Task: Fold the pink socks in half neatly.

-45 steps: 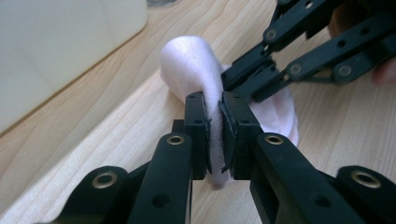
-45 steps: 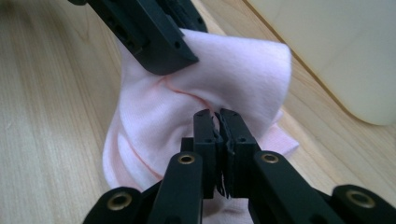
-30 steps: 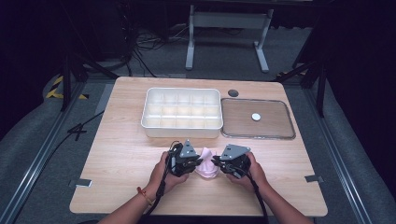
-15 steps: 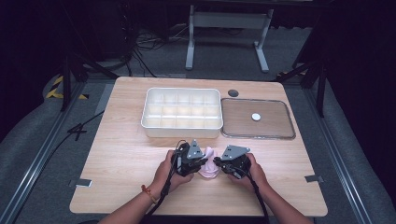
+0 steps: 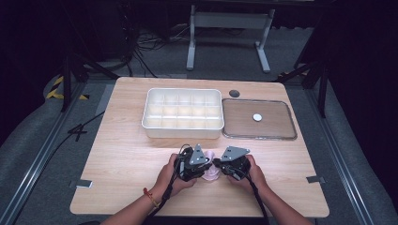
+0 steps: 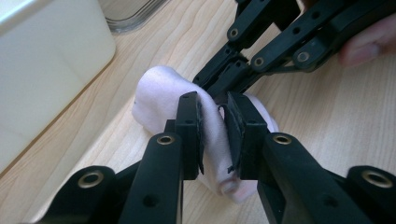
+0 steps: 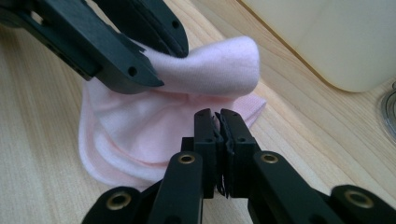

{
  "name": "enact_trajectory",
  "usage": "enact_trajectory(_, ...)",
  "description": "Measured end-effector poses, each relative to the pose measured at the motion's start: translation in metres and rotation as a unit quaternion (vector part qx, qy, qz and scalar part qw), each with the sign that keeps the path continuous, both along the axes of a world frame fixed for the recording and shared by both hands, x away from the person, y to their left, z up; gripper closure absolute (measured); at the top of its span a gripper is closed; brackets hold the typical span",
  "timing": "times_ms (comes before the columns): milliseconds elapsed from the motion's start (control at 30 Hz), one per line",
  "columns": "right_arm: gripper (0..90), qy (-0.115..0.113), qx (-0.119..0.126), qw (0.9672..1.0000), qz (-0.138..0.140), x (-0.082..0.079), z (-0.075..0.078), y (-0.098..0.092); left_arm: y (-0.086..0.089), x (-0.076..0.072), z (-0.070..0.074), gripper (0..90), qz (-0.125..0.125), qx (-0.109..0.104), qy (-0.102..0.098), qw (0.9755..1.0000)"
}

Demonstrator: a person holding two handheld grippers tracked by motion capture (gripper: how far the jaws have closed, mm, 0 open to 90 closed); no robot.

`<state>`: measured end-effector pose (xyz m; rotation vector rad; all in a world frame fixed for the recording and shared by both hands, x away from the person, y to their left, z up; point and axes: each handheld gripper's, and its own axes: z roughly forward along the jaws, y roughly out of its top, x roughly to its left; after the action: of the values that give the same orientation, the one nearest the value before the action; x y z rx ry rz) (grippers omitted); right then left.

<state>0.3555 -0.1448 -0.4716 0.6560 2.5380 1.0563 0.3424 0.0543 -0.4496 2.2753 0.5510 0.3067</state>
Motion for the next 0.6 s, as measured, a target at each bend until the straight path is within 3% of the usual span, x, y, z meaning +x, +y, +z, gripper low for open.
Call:
enact_trajectory(200,81.6,-0.001,0.015,0.9999,-0.002,0.001,0.011,-0.014,0.004,0.004,0.001,79.9,0.008,-0.003,-0.001,1.0000)
enact_trajectory(267,81.6,0.007,0.012,0.9999,-0.001,0.002,0.009,-0.017,0.005,0.005,0.000,80.4,0.013,-0.007,0.005,0.9999)
enact_trajectory(300,81.8,0.010,0.007,0.9999,0.001,0.002,0.007,-0.017,0.005,0.005,0.001,80.6,0.015,-0.007,-0.001,0.9999)
enact_trajectory(367,83.6,0.014,0.001,0.9999,0.008,0.001,0.001,-0.014,0.002,0.003,0.005,81.2,0.011,-0.006,-0.018,0.9998)
enact_trajectory(600,86.6,0.008,0.004,1.0000,-0.001,-0.003,-0.001,-0.009,-0.005,0.000,0.002,81.4,-0.010,-0.003,-0.004,0.9999)
